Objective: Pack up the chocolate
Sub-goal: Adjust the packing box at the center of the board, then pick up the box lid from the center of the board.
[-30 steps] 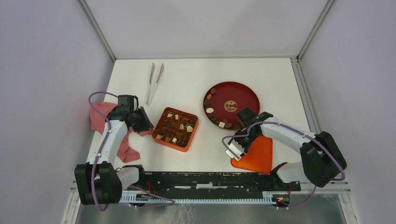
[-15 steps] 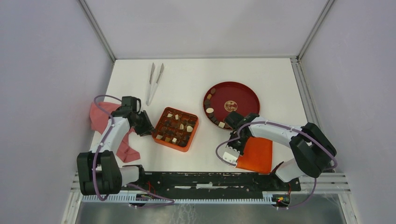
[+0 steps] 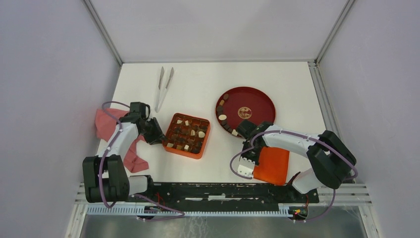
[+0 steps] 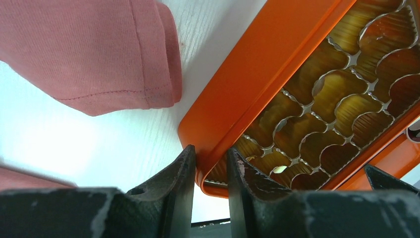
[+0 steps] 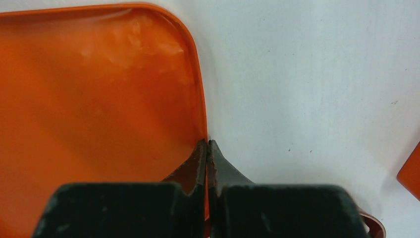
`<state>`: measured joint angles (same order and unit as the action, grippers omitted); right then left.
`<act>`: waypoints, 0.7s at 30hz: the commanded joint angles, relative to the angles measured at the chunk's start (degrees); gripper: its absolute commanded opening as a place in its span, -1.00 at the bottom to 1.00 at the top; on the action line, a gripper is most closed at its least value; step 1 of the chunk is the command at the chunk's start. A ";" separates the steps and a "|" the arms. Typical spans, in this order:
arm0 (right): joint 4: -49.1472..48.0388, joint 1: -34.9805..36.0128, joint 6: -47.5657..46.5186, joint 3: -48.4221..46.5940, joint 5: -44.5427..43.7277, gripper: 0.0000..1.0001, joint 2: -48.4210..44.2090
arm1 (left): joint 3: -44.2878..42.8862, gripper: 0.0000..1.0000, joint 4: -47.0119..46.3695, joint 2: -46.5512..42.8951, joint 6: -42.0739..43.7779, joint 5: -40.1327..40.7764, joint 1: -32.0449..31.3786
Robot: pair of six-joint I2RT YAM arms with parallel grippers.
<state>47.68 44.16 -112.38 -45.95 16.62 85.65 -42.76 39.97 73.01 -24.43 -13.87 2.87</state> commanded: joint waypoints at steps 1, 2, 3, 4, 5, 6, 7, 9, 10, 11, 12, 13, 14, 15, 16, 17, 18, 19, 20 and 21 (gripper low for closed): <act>2.31 0.31 -1.53 0.30 0.38 -1.00 -1.34 | 0.75 -0.31 -0.86 1.39 -2.12 -0.17 -0.33; 2.53 0.31 -1.57 0.21 0.56 -1.00 -1.70 | 0.69 -0.31 -0.90 1.69 -2.05 -0.19 -0.37; 2.66 0.31 -1.62 0.02 0.79 -1.00 -2.14 | 0.57 -0.31 -0.87 2.02 -2.03 -0.31 -0.46; 3.00 0.31 -1.42 -0.29 1.09 -1.00 -2.59 | 0.51 -0.31 -0.86 2.26 -2.01 -0.48 -0.56; 3.26 0.31 -1.11 -0.72 1.59 -1.00 -3.05 | 0.45 -0.31 -0.85 2.49 -1.97 -0.60 -0.71; 3.68 0.31 -0.73 -1.11 2.04 -1.00 -3.47 | 0.35 -0.31 -0.85 2.63 -1.96 -0.63 -0.82; 4.02 0.28 -0.38 -1.52 2.83 -1.00 -4.02 | 0.24 -0.30 -0.85 2.66 -1.97 -0.82 -0.88; 4.79 0.23 0.37 -2.23 4.62 -1.00 -5.16 | 0.02 -0.29 -0.91 2.58 -1.95 -1.47 -1.18; 5.39 0.22 0.68 -2.67 5.62 -1.00 -5.70 | -0.08 -0.27 -0.77 2.50 -1.92 -1.85 -1.36; 5.97 0.22 1.02 -3.13 6.53 -1.00 -6.08 | -0.31 -0.27 -0.50 2.45 -1.94 -2.20 -1.57; 6.84 0.18 1.38 -3.77 7.56 -1.00 -6.36 | -0.57 -0.26 -0.47 2.27 -1.94 -2.55 -1.90; 7.85 0.22 1.77 -4.36 8.43 -1.00 -6.65 | -0.71 -0.24 -0.34 2.04 -2.11 -2.76 -2.09; 8.61 0.22 2.01 -5.09 9.42 -1.00 -6.88 | -0.88 -0.23 -0.35 1.92 -2.30 -2.88 -2.16; 9.50 0.22 2.33 -5.69 10.20 -1.00 -7.05 | -1.14 -0.22 -0.29 1.73 -2.58 -2.96 -3.18; 10.05 0.15 2.65 -6.50 11.13 -1.00 -7.35 | -1.34 -0.20 -0.18 1.65 -2.82 -2.97 -4.48; 10.73 0.16 2.97 -7.12 12.11 -1.00 -7.70 | -1.55 -0.20 -0.22 1.59 -3.08 -2.92 -5.38; 10.90 0.18 3.73 -7.89 12.83 -1.00 -8.04 | -1.79 -0.18 -0.20 1.60 -3.39 -2.92 -6.03; 10.94 0.16 4.84 -8.67 13.74 -1.00 -8.45 | -1.98 -0.17 -0.16 1.61 -3.77 -2.88 -6.73; 11.19 -0.04 5.37 -9.52 14.49 -1.00 -8.76 | -2.25 -0.16 -0.20 1.68 -4.19 -2.84 -7.38; 11.44 -0.14 5.77 -10.56 15.21 -1.00 -9.06 | -2.50 -0.16 -0.28 1.68 -4.49 -2.83 -8.17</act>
<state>55.64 44.14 -109.56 -52.01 25.74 79.11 -42.83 39.31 74.54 -25.30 -15.51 -2.81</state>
